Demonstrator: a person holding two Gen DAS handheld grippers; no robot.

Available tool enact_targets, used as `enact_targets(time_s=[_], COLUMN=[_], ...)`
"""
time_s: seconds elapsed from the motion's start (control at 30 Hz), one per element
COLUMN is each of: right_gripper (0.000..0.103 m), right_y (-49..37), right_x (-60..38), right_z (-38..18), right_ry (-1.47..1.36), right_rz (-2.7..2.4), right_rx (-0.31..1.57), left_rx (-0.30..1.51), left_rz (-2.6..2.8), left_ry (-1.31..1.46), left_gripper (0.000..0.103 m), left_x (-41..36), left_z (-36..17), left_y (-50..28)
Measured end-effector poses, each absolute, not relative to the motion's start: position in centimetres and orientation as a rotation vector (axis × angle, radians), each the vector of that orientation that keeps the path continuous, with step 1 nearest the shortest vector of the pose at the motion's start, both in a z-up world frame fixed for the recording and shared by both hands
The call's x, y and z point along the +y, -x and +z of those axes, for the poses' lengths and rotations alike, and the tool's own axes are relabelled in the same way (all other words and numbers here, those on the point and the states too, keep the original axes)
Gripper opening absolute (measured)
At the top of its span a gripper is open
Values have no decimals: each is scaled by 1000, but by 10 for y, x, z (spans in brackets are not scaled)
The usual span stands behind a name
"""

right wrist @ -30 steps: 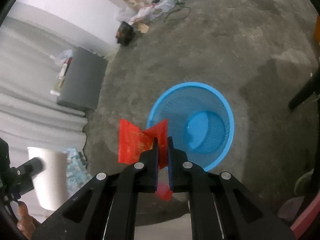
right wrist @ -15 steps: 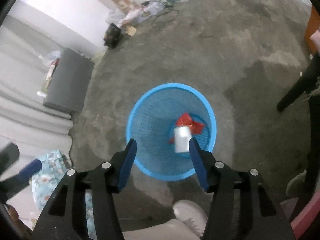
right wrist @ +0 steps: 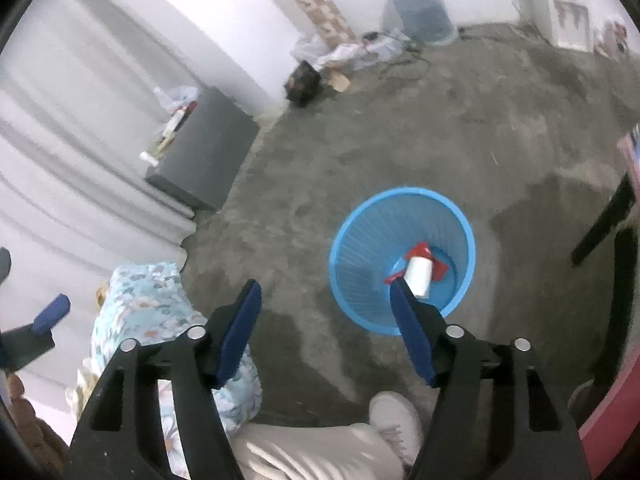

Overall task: Collect trash
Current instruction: 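Carry cup and red wrapper to the blue wastebasket and release both, then grasp the clear plastic cup with the left tool while the right tool grasps a yellow wrapper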

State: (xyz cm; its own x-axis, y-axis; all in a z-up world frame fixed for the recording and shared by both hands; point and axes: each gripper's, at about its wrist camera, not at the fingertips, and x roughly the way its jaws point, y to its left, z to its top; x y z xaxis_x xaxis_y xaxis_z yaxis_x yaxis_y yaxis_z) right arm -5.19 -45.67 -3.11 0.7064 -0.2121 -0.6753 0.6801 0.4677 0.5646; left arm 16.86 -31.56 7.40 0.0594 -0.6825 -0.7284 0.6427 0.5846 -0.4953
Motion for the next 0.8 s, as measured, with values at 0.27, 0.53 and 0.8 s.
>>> enact_targets(time_s=[0.27,0.53,0.8], right_gripper=[69,71,71], right_y=[53,38,-19], right_x=[-440,-405,-365], right_z=[-11,26,44], right_ry=[-886,-738,-729], right_rz=[-601,-543,-231], right_rx=[561,534,552], left_rx=[1022,942,791], left_rz=[-997,-863,-651], left_ry=[128,260,430], left_gripper=[95,97,97], left_x=[-252,-138,27], left_z=[115,155,187], left_y=[-179,-200,-205])
